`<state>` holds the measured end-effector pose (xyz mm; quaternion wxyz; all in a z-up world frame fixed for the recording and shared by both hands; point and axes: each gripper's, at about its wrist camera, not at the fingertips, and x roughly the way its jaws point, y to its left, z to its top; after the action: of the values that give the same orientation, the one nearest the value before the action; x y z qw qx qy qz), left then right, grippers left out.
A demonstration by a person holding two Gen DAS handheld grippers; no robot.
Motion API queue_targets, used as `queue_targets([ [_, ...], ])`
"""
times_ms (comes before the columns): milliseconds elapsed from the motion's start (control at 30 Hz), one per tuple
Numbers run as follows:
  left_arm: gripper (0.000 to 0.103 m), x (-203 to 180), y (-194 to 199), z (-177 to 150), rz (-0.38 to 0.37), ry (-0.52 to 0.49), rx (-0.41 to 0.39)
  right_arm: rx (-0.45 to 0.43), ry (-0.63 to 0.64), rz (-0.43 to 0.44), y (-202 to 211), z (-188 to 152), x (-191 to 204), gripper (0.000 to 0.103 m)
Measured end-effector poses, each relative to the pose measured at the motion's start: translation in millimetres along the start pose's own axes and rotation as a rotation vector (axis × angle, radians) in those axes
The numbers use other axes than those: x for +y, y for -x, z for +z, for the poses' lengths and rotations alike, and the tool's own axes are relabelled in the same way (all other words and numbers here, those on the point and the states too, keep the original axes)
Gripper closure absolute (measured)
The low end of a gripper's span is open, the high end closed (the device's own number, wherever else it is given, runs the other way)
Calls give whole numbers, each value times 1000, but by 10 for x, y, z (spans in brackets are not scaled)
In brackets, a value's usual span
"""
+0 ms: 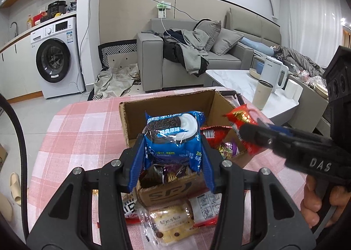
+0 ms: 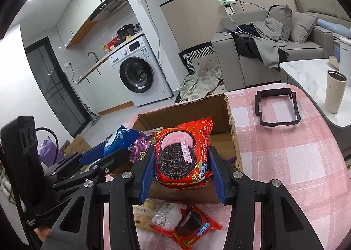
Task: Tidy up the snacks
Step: 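Lift both Oreo packs and carry them over the SF box, then lower both packs into the box and open both tools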
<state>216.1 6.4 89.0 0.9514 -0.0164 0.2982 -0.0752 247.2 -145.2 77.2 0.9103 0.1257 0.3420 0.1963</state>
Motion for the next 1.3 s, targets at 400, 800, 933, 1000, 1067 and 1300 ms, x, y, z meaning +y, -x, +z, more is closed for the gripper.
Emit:
queue_targets([
  [400,59,-27,-425,46,16,-26,33,20,-22,-23,-235,60,-50,56],
  [800,59,70,-615,49,35,-39,33,69,-23,-23,-466,90,-144,56],
  [933,59,129,-709,61,41,-41,38,68,-39,-16,-492,95,-183,56],
  [1000,59,155,-737,76,41,-41,40,70,-63,1,-494,112,-217,56],
  [1067,59,192,-785,95,41,-38,44,69,-74,9,-496,119,-245,56],
  [1300,59,201,-830,137,23,-39,51,69,-41,-7,-538,128,-188,56],
])
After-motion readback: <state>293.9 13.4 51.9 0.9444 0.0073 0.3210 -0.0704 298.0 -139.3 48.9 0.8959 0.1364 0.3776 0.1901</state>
